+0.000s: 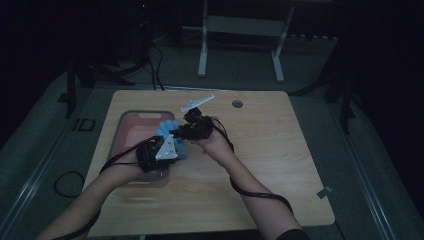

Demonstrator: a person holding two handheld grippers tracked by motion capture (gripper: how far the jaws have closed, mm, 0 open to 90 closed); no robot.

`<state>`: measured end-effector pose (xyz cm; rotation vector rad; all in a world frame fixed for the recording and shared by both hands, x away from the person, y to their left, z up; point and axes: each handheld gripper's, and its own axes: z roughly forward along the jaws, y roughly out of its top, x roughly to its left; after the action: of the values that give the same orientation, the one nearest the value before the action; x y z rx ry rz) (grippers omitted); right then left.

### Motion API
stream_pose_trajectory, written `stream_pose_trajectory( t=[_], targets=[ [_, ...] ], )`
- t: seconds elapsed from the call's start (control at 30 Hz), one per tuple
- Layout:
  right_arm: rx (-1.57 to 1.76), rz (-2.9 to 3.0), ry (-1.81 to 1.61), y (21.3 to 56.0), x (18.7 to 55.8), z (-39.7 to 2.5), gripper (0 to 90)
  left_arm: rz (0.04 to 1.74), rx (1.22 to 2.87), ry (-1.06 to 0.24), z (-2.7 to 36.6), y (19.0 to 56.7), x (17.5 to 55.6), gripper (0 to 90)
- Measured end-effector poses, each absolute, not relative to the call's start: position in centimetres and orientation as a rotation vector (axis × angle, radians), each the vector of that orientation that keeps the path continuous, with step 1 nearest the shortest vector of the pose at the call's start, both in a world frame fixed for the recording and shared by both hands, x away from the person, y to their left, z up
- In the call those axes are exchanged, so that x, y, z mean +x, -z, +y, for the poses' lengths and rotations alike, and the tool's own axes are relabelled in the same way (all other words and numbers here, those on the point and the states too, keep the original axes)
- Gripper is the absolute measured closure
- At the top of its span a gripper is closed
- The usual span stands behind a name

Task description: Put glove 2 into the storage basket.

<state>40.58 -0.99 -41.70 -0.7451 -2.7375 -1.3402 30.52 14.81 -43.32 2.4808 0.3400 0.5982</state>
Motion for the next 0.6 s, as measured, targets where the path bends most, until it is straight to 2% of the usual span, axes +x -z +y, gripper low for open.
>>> stream_pose_trajectory(
  t=[0.6],
  targets=[
    [-0.656,-2.731,1.285,42.9,41.0,6.0,78.3,0.44,2.496,-0.61,21.2,43.9,29.2,74.9]
  ],
)
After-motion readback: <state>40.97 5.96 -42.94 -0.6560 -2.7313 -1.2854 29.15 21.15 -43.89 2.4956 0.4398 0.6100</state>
